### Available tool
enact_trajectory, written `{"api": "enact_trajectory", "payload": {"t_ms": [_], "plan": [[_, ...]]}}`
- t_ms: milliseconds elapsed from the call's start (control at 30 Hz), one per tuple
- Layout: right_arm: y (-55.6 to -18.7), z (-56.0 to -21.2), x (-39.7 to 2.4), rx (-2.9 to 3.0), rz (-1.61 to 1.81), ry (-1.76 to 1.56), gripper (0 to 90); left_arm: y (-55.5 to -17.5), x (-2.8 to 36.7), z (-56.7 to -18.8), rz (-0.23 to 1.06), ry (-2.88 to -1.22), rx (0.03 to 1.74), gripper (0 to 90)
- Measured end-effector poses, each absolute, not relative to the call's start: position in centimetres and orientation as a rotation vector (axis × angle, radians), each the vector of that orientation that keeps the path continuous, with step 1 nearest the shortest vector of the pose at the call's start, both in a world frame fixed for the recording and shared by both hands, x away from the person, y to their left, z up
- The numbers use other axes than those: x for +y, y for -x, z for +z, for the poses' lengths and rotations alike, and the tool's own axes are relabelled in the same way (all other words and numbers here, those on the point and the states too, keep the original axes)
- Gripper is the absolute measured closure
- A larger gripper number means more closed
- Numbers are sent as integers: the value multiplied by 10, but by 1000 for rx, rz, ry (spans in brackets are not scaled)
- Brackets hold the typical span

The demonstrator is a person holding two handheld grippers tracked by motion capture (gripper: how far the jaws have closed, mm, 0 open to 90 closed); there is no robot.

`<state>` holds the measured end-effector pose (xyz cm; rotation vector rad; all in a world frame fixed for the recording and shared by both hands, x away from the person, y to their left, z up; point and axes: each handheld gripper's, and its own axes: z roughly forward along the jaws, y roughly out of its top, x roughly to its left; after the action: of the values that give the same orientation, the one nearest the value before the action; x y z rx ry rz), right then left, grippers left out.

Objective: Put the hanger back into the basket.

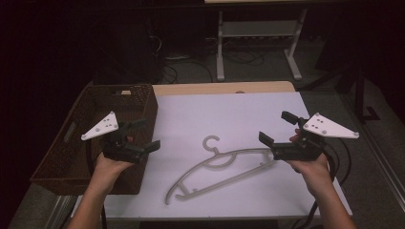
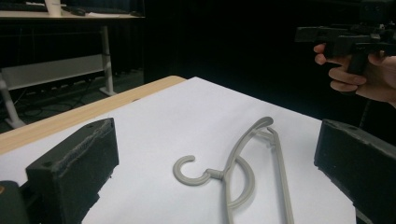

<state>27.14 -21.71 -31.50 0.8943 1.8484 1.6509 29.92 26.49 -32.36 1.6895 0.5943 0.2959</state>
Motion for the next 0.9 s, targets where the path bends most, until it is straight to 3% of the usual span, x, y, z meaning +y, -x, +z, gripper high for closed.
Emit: {"api": "enact_trajectory", "payload": {"t_ms": [900], "plan": [[-273,-340,-217,1945,1532,-956,0,-301,205,-342,206,-1868,559,0]]}}
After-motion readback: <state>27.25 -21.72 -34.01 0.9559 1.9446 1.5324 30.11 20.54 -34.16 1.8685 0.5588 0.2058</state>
